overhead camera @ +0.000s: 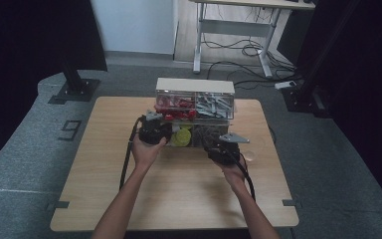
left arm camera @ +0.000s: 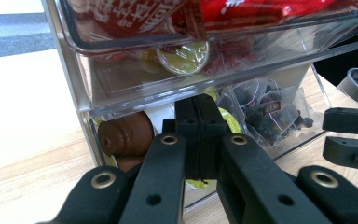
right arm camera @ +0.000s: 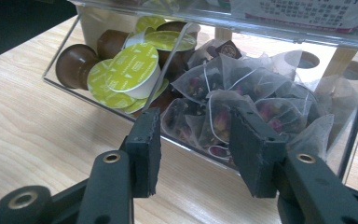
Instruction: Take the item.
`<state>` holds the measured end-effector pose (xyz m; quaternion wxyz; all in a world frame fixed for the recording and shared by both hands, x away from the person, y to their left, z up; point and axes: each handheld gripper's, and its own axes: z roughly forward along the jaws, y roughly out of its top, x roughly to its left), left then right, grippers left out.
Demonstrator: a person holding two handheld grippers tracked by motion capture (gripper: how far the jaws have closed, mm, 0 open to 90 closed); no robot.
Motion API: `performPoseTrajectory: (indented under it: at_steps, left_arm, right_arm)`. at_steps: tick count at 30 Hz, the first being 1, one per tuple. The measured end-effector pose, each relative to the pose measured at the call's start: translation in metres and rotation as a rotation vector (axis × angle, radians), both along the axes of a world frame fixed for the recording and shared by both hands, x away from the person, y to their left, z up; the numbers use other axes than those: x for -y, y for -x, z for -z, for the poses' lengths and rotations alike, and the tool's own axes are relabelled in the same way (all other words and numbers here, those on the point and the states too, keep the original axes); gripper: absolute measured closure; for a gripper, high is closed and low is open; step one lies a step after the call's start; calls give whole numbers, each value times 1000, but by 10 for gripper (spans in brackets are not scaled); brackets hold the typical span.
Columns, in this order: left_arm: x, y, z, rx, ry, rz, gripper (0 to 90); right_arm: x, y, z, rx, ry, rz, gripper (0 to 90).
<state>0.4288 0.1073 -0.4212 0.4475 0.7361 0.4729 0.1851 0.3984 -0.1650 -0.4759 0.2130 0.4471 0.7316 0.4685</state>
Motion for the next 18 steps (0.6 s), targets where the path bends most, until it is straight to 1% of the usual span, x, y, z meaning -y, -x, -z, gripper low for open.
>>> performPoseTrajectory:
  at_steps: [7, 12, 16, 18]
  left_arm:
    - [0, 0, 0, -1, 0, 1, 899]
    - [0, 0, 0, -1, 1, 1, 899]
    - [2, 1, -1, 0, 1, 5, 898]
    - [2, 0, -1, 0, 1, 7, 898]
  right_arm:
    - [2, -7, 0, 3, 0, 14, 546]
    - [3, -13, 4, 5, 13, 32, 554]
    - [6, -18, 4, 8, 2, 49, 562]
    - [8, -21, 4, -3, -5, 55, 563]
